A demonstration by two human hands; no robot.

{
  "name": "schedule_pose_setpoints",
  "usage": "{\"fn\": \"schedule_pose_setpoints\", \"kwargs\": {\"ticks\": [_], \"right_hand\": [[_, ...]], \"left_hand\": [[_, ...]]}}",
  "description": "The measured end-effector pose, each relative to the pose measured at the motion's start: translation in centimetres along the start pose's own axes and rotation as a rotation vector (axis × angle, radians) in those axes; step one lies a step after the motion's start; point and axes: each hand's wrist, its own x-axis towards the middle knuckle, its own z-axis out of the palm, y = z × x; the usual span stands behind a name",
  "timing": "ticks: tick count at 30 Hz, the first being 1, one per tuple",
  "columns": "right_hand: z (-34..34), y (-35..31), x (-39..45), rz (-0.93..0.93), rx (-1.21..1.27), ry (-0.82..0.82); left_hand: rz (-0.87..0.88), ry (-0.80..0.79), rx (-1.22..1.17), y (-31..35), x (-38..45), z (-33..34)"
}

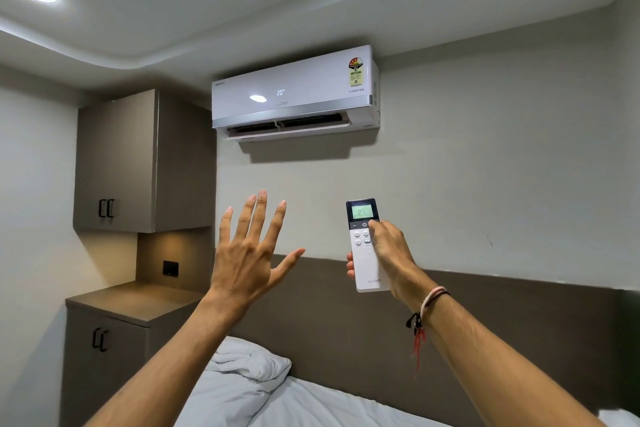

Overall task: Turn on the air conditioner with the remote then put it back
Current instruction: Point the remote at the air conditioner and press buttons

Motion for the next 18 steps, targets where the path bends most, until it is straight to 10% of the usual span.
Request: {"fn": "schedule_pose_setpoints", "kwargs": {"ticks": [18], "right_hand": [[-0.3,-1.0,-1.1,-0.013,0.018,0.002]], "left_hand": [[-0.001,0.010,0.008,0.2,-0.1,-1.9]]}}
